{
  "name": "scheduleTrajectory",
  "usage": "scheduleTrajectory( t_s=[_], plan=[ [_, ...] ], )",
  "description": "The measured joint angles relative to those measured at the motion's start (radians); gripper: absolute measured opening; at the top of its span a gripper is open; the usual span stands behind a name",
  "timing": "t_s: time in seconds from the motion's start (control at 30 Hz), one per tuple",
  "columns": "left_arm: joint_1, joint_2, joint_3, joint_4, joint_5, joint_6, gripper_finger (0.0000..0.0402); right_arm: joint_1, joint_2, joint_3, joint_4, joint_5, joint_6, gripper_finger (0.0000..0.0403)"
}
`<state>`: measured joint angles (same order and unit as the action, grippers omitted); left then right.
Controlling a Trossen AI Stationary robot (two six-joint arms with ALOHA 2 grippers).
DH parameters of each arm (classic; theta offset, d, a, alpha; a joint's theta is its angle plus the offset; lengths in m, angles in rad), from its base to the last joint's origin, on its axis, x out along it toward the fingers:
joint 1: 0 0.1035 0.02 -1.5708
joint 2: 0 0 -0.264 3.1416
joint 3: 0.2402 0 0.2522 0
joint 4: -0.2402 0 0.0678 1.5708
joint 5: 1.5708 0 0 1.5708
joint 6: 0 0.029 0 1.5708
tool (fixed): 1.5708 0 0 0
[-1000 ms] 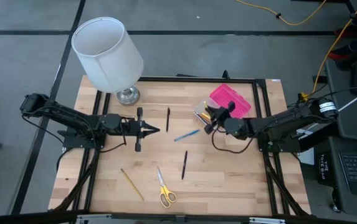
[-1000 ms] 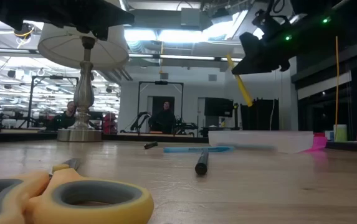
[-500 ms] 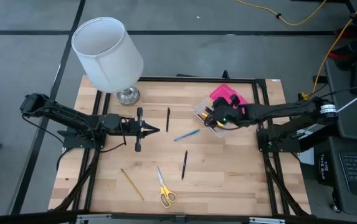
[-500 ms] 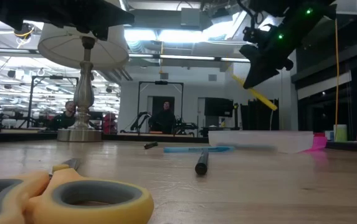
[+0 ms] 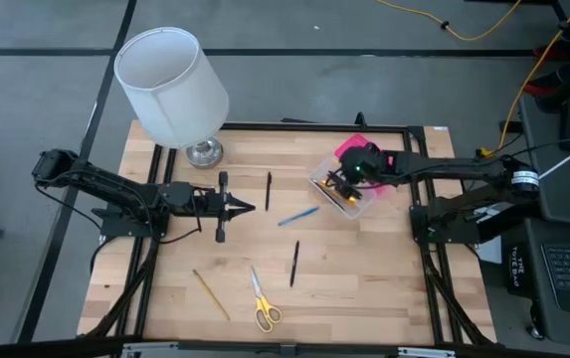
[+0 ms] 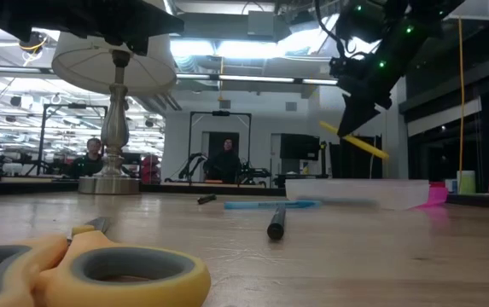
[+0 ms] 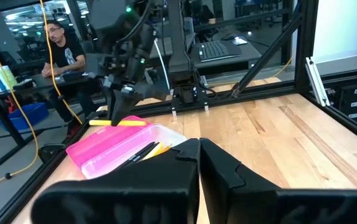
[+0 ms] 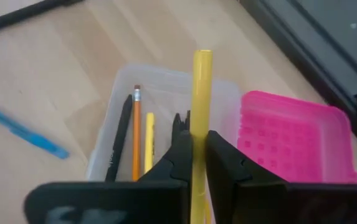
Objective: Pick & place school supplies into a supply box
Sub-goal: Put the yellow pen into the pink supply box, then put the yellow pencil into the pink supply box
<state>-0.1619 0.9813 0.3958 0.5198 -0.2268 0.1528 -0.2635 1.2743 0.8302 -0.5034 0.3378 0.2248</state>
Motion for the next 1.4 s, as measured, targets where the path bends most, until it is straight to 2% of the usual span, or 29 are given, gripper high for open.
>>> scheduleTrajectory(
  t_s=[0.1, 0.2, 0.57, 0.67, 1.0, 1.23, 1.4],
  plan=[
    [0.0, 0.0, 0.0, 0.0, 0.0, 0.0, 0.0005, -0.034, 0.0, 0.0, 0.001, -0.047, -0.031, 0.0027],
    [0.0, 0.0, 0.0, 0.0, 0.0, 0.0, 0.0004, -0.06, 0.024, -0.001, 0.003, -0.046, -0.052, 0.0027],
    [0.0, 0.0, 0.0, 0.0, 0.0, 0.0, 0.0003, -0.112, 0.226, -0.002, 0.068, -0.035, -0.046, 0.0027],
    [0.0, 0.0, 0.0, 0.0, 0.0, 0.0, 0.0002, -0.115, 0.26, -0.002, 0.098, -0.101, -0.046, 0.0027],
    [0.0, 0.0, 0.0, 0.0, 0.0, 0.0, 0.0002, -0.114, 0.286, -0.003, 0.095, -0.111, -0.02, 0.0027],
    [0.0, 0.0, 0.0, 0.0, 0.0, 0.0, 0.0003, -0.114, 0.286, -0.003, 0.093, -0.103, -0.022, 0.0081],
    [0.0, 0.0, 0.0, 0.0, 0.0, 0.0, 0.0003, -0.114, 0.286, -0.003, 0.09, -0.103, -0.072, 0.0096]
  ],
)
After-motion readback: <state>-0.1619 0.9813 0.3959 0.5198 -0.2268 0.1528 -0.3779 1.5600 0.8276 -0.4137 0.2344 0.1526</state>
